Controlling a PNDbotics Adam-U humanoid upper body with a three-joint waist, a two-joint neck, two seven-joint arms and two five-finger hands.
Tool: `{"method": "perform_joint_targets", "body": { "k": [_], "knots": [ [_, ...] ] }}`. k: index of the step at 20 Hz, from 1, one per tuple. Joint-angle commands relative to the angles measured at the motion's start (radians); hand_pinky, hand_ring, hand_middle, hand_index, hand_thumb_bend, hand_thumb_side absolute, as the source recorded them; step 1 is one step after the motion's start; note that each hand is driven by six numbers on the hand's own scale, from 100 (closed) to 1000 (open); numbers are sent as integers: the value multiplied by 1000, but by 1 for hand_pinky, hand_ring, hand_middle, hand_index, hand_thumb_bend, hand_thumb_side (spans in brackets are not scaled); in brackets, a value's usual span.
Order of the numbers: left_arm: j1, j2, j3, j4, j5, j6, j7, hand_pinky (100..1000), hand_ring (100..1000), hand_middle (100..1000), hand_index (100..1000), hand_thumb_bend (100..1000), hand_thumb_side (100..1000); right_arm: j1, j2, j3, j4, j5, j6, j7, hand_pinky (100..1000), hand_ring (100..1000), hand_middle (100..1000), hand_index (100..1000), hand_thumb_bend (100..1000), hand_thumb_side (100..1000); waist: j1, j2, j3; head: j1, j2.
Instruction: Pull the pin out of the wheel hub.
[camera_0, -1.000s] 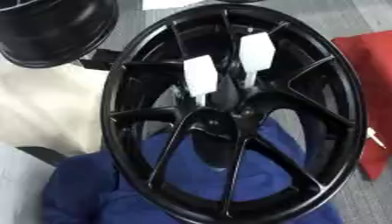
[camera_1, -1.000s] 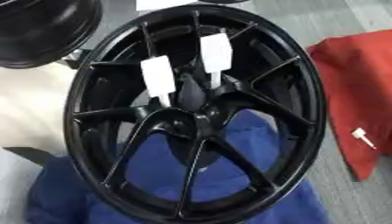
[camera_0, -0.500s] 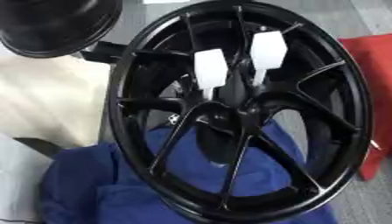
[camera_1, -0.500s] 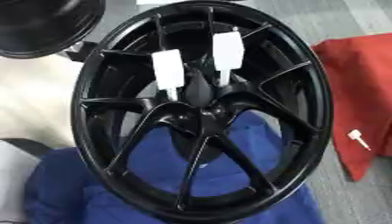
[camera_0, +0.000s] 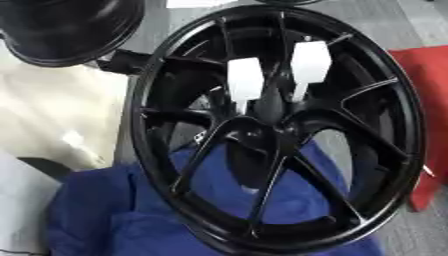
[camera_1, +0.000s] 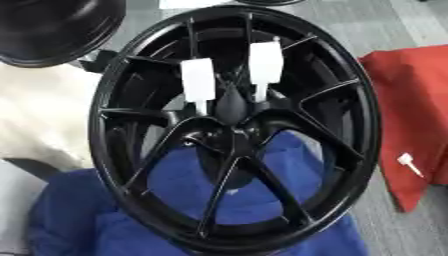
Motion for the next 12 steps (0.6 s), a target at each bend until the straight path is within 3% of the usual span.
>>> {"method": "perform_joint_targets", "body": {
  "k": [1, 6, 10, 12],
  "knots": [
    [-5, 42, 25, -15, 21, -2, 29, 837, 817, 754, 798, 514, 431, -13, -17, -11, -16, -1, -3, -3, 730, 568, 618, 739, 100, 793, -1, -31, 4, -2, 4],
    [-3, 27, 36, -76, 103, -29, 176, 797, 749, 665, 737, 460, 414, -12, -16, -13, -16, -1, -4, -6, 730, 568, 618, 738, 100, 793, -7, -38, 9, -1, 9],
    [11, 4, 40, -179, 176, -21, 362, 776, 731, 647, 728, 390, 423, -12, -16, -13, -18, 0, -4, -5, 730, 568, 618, 738, 100, 790, -13, -43, 15, -1, 12],
    [27, -12, 40, -245, 209, -3, 461, 770, 726, 650, 729, 403, 411, -14, -16, -14, -20, 1, -5, -5, 729, 569, 618, 738, 100, 791, -18, -44, 19, -2, 13]
  ]
}}
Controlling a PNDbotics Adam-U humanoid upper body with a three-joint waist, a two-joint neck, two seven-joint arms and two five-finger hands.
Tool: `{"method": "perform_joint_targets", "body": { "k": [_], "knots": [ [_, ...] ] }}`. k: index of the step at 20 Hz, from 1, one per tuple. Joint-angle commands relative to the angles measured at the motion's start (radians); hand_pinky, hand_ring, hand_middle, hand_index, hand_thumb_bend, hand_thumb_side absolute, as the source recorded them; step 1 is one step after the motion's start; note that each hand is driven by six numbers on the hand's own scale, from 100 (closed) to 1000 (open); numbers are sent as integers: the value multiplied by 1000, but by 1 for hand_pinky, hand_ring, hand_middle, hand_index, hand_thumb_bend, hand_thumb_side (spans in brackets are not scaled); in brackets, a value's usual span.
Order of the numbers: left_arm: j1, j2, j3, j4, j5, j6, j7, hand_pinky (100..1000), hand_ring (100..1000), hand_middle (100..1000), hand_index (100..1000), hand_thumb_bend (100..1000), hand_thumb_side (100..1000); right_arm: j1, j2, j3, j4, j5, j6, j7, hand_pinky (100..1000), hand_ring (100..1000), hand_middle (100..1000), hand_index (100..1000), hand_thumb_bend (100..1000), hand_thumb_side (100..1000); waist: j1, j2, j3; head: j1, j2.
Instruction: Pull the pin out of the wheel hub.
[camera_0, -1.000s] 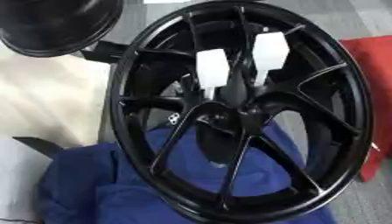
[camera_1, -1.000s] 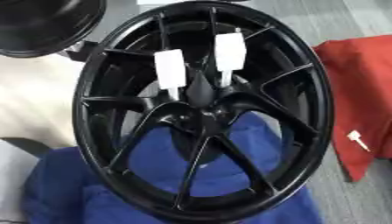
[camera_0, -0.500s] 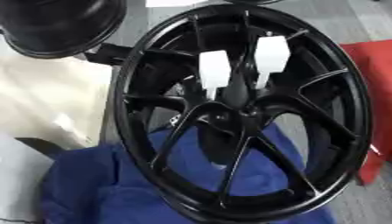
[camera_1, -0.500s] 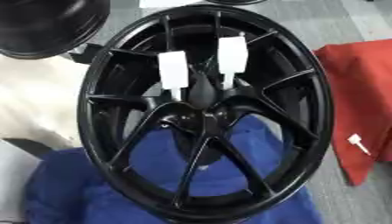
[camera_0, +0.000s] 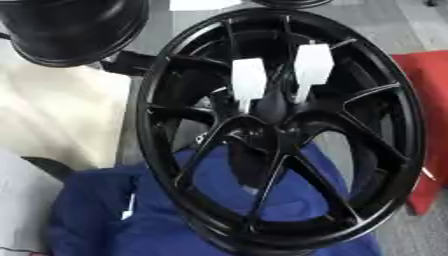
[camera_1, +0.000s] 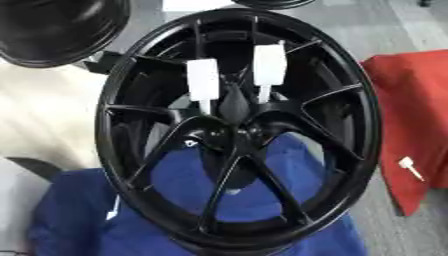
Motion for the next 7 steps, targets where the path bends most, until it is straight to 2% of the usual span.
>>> {"method": "perform_joint_targets", "body": {
  "k": [1, 4, 7],
  "knots": [
    [14, 10, 20, -115, 58, 24, 156, 769, 726, 649, 729, 372, 418, -16, -16, -14, -21, 1, -2, 0, 729, 569, 618, 738, 100, 787, -5, -31, 6, -2, 4],
    [62, -39, 14, -244, 94, 67, 298, 765, 726, 655, 735, 372, 420, -22, -15, -15, -25, 2, -3, 2, 729, 570, 618, 737, 100, 783, -12, -32, 11, -2, 4],
    [123, -116, 7, -385, 103, 108, 393, 762, 724, 655, 736, 374, 427, -29, -11, -14, -29, 1, -3, 5, 730, 571, 618, 737, 100, 783, -18, -33, 11, -1, 2]
  ]
}}
